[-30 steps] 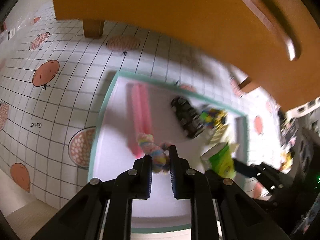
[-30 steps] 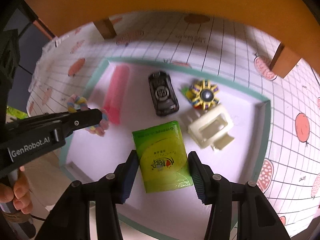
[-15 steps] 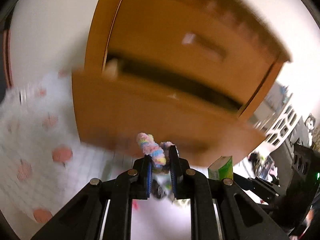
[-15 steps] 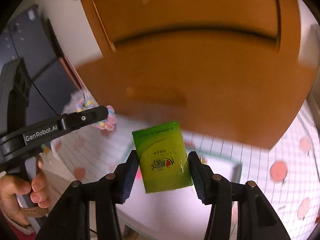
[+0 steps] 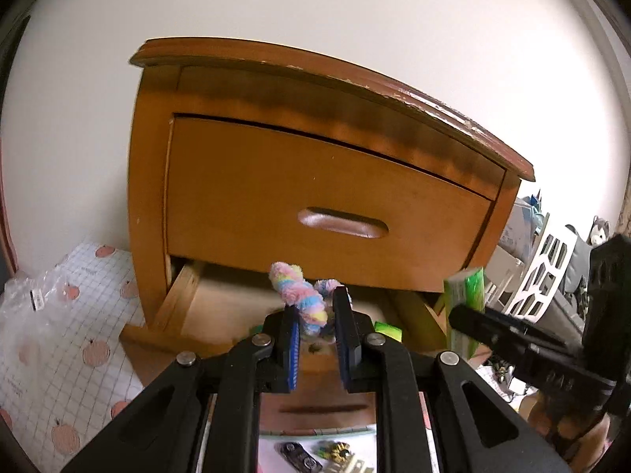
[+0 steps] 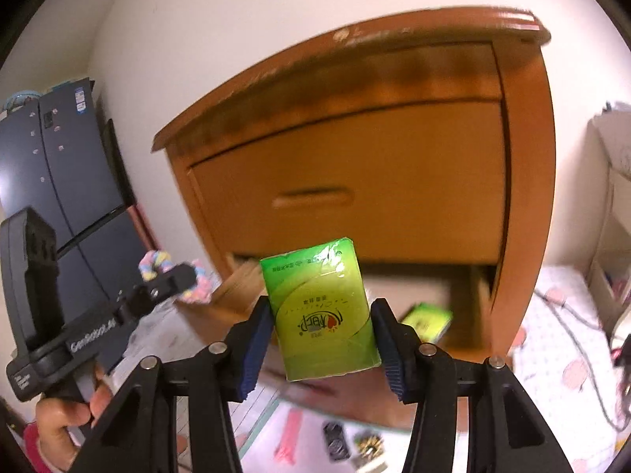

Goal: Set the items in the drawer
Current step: 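Carry the tissue pack and pipe-cleaner toy into the open drawer, then open both tools to release the items inside the drawer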

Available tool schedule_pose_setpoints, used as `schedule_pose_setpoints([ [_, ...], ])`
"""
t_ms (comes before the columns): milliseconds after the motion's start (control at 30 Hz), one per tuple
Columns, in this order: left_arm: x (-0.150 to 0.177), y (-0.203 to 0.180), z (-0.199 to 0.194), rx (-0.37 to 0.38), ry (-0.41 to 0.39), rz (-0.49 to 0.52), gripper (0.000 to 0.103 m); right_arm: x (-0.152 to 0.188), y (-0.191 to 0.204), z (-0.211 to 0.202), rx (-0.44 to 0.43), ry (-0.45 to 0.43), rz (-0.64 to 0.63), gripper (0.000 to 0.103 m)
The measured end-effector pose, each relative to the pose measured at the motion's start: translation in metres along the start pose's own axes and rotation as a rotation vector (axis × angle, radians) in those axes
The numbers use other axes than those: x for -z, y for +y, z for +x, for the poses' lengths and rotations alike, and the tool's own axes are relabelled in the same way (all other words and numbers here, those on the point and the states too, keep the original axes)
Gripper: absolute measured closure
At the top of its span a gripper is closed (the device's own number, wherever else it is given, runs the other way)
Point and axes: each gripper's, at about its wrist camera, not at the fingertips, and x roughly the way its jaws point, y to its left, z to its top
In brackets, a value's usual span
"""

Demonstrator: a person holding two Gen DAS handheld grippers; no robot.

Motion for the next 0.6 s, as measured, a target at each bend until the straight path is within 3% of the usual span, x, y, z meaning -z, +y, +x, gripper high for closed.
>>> schedule_pose_setpoints([
  [200,-0.011,0.005,0.02,-0.035,-0.002,0.022,0.087,-0.023,-0.018,0.024,0.027,-0.003,0.011,0.05],
  [600,-0.008,0.017,0.051,-0.051,0.038,0.003,0.087,-0.015,-0.02,0.065,0.061,0.058,-0.008,0.05],
])
